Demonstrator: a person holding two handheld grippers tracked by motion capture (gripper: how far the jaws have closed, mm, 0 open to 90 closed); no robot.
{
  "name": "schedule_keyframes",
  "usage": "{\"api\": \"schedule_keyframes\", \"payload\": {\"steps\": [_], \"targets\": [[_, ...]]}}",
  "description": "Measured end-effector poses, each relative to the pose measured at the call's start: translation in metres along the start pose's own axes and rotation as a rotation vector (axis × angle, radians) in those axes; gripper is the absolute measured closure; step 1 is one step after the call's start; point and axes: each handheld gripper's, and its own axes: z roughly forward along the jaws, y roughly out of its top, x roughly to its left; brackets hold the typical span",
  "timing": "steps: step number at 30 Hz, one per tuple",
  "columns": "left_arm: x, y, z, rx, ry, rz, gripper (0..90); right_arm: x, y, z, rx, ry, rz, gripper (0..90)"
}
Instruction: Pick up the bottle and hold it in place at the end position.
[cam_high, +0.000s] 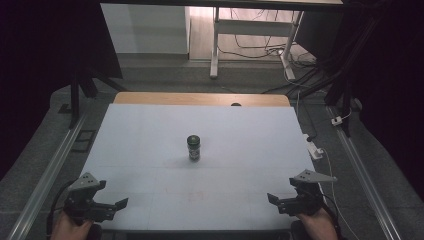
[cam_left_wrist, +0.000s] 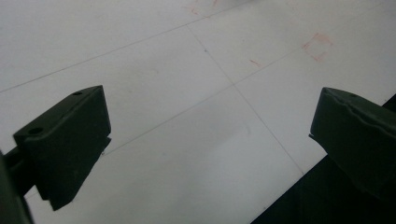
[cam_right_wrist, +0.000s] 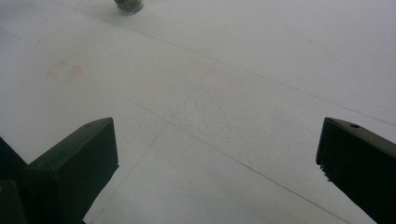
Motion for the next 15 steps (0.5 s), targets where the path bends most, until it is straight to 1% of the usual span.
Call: {"api": "schedule_keyframes", "payload": {"steps": [5,7,14,15], "targets": [[-0.002,0.003,0.002,0.0,-0.006,0.019,0.0,0.0,0.0,0.001,0.006,0.004,-0.006,0.0],[-0.002,0.004,0.004,-0.008,-0.009,0.028,0.0,0.001,0.0,0.001,0.01,0.005,-0.011,0.0],[-0.003,0.01,0.009,-0.01,-0.044,0.05,0.0,0.001,0.0,0.001,0.013,0.005,-0.014,0.0],[-0.003,0.011,0.01,-0.016,-0.055,0.058,0.0,0.001,0.0,0.001,0.014,0.005,-0.015,0.0]]}}
